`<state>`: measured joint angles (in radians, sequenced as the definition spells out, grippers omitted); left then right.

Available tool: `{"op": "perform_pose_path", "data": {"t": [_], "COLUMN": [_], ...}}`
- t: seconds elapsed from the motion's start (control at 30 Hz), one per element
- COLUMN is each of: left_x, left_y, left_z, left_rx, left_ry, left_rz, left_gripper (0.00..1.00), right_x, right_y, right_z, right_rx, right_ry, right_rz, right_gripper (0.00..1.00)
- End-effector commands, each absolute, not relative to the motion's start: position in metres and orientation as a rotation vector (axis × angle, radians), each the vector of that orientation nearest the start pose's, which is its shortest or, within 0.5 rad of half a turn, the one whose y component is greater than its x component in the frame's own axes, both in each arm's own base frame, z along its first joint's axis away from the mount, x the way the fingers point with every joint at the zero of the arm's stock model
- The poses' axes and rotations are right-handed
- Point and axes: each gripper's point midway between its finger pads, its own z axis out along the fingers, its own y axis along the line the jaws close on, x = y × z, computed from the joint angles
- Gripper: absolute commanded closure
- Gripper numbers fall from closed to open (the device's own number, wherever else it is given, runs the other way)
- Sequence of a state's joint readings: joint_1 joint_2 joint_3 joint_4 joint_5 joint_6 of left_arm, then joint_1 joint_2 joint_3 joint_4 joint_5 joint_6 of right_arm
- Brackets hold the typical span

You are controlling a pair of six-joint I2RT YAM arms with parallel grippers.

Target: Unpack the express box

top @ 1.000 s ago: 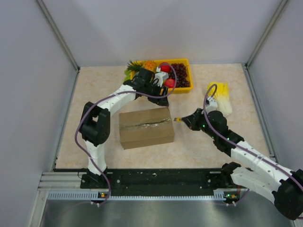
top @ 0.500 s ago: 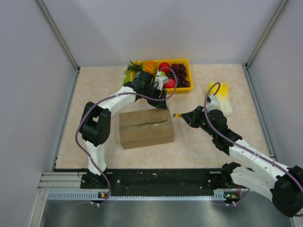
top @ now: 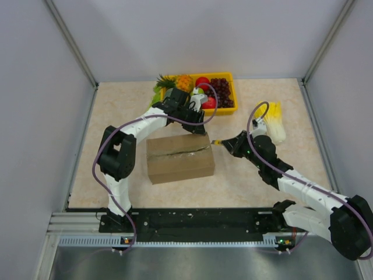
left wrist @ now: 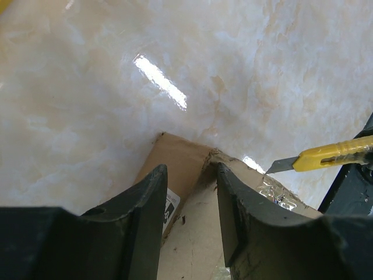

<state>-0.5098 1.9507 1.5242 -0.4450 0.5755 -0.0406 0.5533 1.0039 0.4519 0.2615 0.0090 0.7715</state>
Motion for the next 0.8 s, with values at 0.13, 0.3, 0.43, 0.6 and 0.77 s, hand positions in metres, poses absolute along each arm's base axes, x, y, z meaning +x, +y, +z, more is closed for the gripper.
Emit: {"op": "perform_pose_path", "data": {"t": [0.13,0.3,0.43,0.6,0.77], "left_x": [0.371,0.371,0.371,0.372,0.372], "left_y": [-0.297,-0.294,-0.293,-0.293,-0.292], "left_z": [0.095,0.093,0.092,0.094,0.094], "left_rx": [0.814,0.801,0.793,0.79,0.79], "left_ry": [2.387,2.402,2.406,2.404,2.403], "left_rz": [-0.809,-0.792,-0.78,-0.779,-0.77], "left_gripper": [0.57,0.59,0.6,0.61,0.62], "right_x": [0.296,0.296,0.296,0.297,0.298], "right_y": [0.215,0.216,0.214,0.204,0.2], "right_z": [0.178,0.177,0.178,0.178,0.181], "right_rx": [0.201,0.222,0.246,0.291,0.312], "right_ry": [1.875,1.872,1.867,1.863,1.853], "right_rz": [0.941,0.958,0.959,0.912,0.899], "right_gripper": [1.0,1.0,1.0,1.0,1.0]}}
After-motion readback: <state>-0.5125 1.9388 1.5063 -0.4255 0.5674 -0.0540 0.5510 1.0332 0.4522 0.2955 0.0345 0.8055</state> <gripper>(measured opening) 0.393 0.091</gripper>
